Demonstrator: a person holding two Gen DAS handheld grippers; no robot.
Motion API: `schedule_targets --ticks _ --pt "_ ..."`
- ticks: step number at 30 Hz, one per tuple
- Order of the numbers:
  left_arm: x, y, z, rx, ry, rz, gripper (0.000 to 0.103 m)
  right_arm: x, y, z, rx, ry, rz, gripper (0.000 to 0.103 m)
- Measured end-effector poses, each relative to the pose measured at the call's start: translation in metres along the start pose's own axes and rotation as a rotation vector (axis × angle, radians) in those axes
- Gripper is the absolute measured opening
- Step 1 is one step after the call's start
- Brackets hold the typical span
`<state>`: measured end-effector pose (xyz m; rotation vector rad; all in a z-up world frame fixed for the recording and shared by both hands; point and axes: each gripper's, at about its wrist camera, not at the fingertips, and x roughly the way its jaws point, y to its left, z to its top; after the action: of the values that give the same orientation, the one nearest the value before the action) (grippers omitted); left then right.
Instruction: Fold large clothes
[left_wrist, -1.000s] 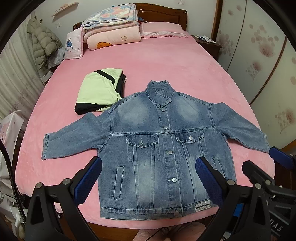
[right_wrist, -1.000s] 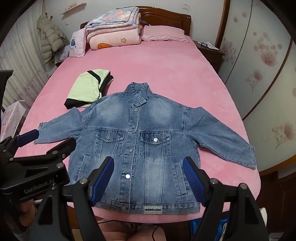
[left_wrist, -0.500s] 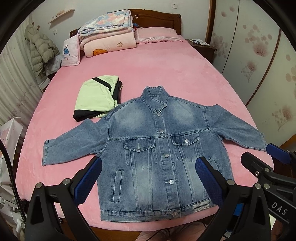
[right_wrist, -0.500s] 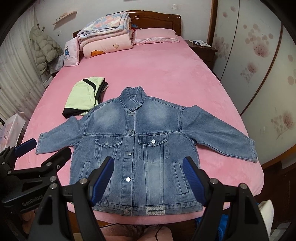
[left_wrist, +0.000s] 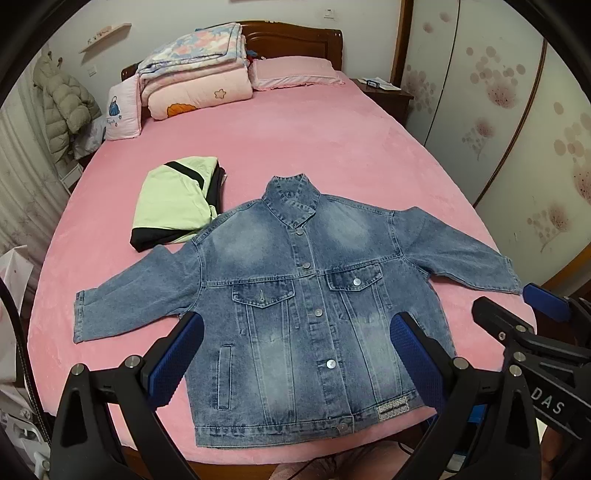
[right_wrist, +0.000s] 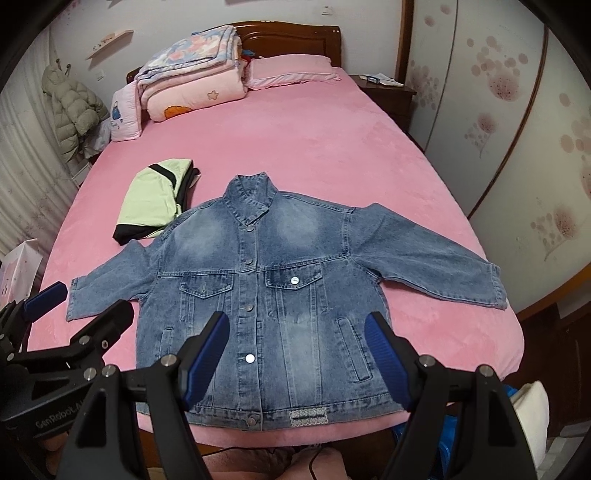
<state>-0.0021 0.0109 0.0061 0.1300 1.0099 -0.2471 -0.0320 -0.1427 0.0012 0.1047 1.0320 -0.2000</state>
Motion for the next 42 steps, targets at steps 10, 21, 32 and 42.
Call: schedule_targets --ticks 10,21,32,42 --pt "-0.001 0.001 0.002 -0.015 0.013 0.020 0.100 -0.014 0.010 -0.004 -0.057 -0.050 -0.022 0.077" --pt "-0.006 -0.009 0.006 -0.003 0.004 0.042 0.100 -0.018 0.002 -0.004 -0.046 -0.060 0.004 0.077" --pt "-0.016 -0.014 0.012 0.001 -0.018 0.046 0.100 -0.026 -0.004 -0.003 -0.050 -0.086 0.011 0.077" --pt "-0.016 -0.010 0.017 0.021 -0.030 0.035 0.100 -0.032 -0.002 -0.004 -0.034 -0.107 0.030 0.077"
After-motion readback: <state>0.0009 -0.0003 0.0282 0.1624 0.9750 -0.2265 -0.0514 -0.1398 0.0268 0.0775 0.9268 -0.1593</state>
